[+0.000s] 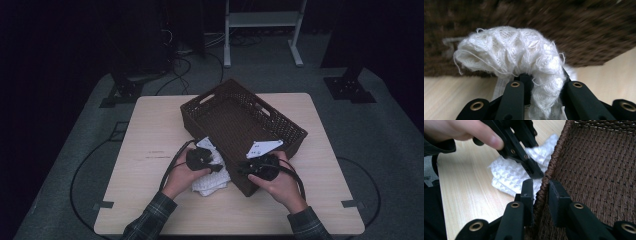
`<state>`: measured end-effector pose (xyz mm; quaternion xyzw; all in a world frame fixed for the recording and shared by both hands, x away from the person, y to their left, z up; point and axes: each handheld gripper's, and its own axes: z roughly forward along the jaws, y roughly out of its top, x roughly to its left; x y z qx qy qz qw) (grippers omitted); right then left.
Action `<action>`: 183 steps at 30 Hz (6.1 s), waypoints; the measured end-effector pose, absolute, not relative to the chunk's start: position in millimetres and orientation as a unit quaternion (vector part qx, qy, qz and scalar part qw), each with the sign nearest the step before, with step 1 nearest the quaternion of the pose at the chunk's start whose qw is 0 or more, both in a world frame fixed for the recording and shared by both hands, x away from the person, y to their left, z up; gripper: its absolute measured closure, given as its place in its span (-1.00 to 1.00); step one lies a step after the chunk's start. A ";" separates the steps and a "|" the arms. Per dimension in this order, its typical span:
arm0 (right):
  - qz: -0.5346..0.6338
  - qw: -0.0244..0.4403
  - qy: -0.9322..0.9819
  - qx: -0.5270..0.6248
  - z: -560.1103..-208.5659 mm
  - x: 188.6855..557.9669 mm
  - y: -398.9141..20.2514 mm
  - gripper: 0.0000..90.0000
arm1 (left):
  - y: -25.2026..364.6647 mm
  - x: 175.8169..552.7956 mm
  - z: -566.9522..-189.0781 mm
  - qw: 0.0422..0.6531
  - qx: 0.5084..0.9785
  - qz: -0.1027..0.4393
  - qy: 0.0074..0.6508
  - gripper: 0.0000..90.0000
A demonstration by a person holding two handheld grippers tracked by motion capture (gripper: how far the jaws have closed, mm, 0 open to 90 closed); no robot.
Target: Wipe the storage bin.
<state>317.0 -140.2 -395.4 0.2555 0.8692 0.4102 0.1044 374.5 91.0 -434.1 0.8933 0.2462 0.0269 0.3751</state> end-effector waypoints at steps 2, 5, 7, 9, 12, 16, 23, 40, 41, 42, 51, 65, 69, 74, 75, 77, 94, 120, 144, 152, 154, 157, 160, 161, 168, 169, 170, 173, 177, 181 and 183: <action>0.410 0.105 0.869 0.256 -395.4 316.9 -140.1 0.65 | 89.0 370.4 -426.7 0.387 0.890 0.029 0.238 0.66; 0.410 0.107 0.869 0.255 -395.3 316.7 -140.0 0.65 | 86.5 364.8 -419.0 0.393 0.890 0.036 0.229 0.66; 0.409 0.106 0.869 0.256 -395.2 316.4 -139.9 0.64 | 87.1 363.3 -415.5 0.394 0.891 0.038 0.224 0.66; 0.410 0.107 0.869 0.255 -394.8 316.4 -140.2 0.63 | 88.2 362.6 -413.0 0.401 0.888 0.038 0.223 0.66; 0.410 0.107 0.869 0.253 -394.3 316.7 -140.7 0.63 | 89.3 361.2 -410.1 0.409 0.884 0.037 0.223 0.66; 0.406 0.112 0.872 0.249 -392.2 315.7 -142.2 0.58 | 88.9 362.4 -412.6 0.408 0.885 0.034 0.223 0.66; 0.412 0.109 0.869 0.250 -385.3 307.9 -153.7 0.68 | 87.5 363.3 -418.0 0.401 0.888 0.028 0.225 0.66; 0.418 0.095 0.868 0.252 -388.2 307.7 -156.1 0.77 | 68.1 364.7 -459.1 0.342 0.912 -0.002 0.227 0.65; 0.418 0.095 0.868 0.252 -388.2 307.7 -156.1 0.77 | 66.8 364.5 -462.3 0.334 0.915 -0.002 0.225 0.65; 0.417 0.095 0.868 0.252 -388.3 307.7 -156.1 0.77 | 65.8 363.8 -464.4 0.335 0.914 -0.002 0.227 0.65; 0.418 0.095 0.868 0.252 -388.1 307.7 -156.2 0.77 | 67.5 356.9 -440.8 0.366 0.907 0.008 0.209 0.66; 0.420 0.096 0.867 0.252 -388.2 308.0 -156.4 0.77 | 62.6 337.8 -407.8 0.413 0.894 0.017 0.173 0.66; 0.419 0.094 0.867 0.252 -388.8 308.0 -156.3 0.77 | 60.8 341.3 -416.6 0.407 0.897 0.005 0.176 0.67; 0.421 0.093 0.867 0.252 -389.3 308.5 -156.6 0.77 | 59.4 346.3 -431.7 0.396 0.900 -0.007 0.184 0.66; 0.421 0.093 0.866 0.252 -389.4 308.6 -156.5 0.77 | 59.0 346.9 -434.1 0.393 0.900 -0.008 0.186 0.66; 0.421 0.094 0.866 0.252 -389.4 308.5 -156.1 0.77 | 58.1 348.1 -439.7 0.386 0.903 -0.011 0.189 0.66; 0.425 0.095 0.863 0.257 -390.2 310.4 -154.6 0.77 | 51.2 342.8 -468.8 0.346 0.917 -0.016 0.198 0.66; 0.422 0.097 0.864 0.256 -389.6 310.3 -153.9 0.77 | 54.3 325.9 -425.3 0.424 0.892 -0.021 0.152 0.68; 0.424 0.102 0.864 0.252 -389.0 310.2 -154.0 0.74 | 155.1 338.7 -428.2 0.402 0.875 0.040 0.267 0.64; 0.447 0.112 0.849 0.259 -378.2 305.8 -171.0 0.78 | 190.0 336.5 -433.8 0.394 0.865 0.057 0.306 0.64; 0.451 0.116 0.845 0.264 -375.9 302.7 -178.5 0.84 | 197.0 335.7 -435.1 0.387 0.865 0.063 0.313 0.64; 0.452 0.124 0.842 0.268 -374.7 297.2 -190.1 0.94 | 205.4 334.1 -437.9 0.383 0.863 0.064 0.322 0.64; 0.450 0.127 0.839 0.279 -376.7 291.4 -202.3 0.98 | 213.5 331.8 -440.5 0.381 0.861 0.064 0.331 0.64; 0.448 0.127 0.839 0.282 -378.2 290.4 -205.8 0.98 | 215.1 331.1 -440.8 0.382 0.859 0.063 0.335 0.64; 0.436 0.116 0.842 0.297 -391.4 288.0 -213.8 0.98 | 229.5 331.0 -441.6 0.385 0.850 0.069 0.353 0.64; 0.436 0.115 0.843 0.294 -392.6 288.8 -212.0 0.99 | 230.2 330.9 -441.7 0.385 0.849 0.070 0.354 0.64; 0.438 0.113 0.843 0.293 -392.6 289.0 -210.8 0.98 | 230.7 330.7 -441.7 0.385 0.849 0.069 0.355 0.64; 0.437 0.110 0.845 0.289 -392.2 290.2 -205.8 0.99 | 231.2 330.8 -442.1 0.384 0.850 0.069 0.354 0.64; 0.438 0.105 0.849 0.276 -392.3 292.3 -194.2 0.99 | 230.5 330.5 -442.3 0.384 0.850 0.067 0.355 0.64; 0.437 0.099 0.855 0.261 -391.8 296.5 -179.6 0.98 | 230.2 330.7 -442.7 0.384 0.850 0.067 0.354 0.64; 0.436 0.097 0.858 0.252 -391.5 298.8 -170.4 0.98 | 229.9 330.7 -443.0 0.383 0.851 0.067 0.354 0.64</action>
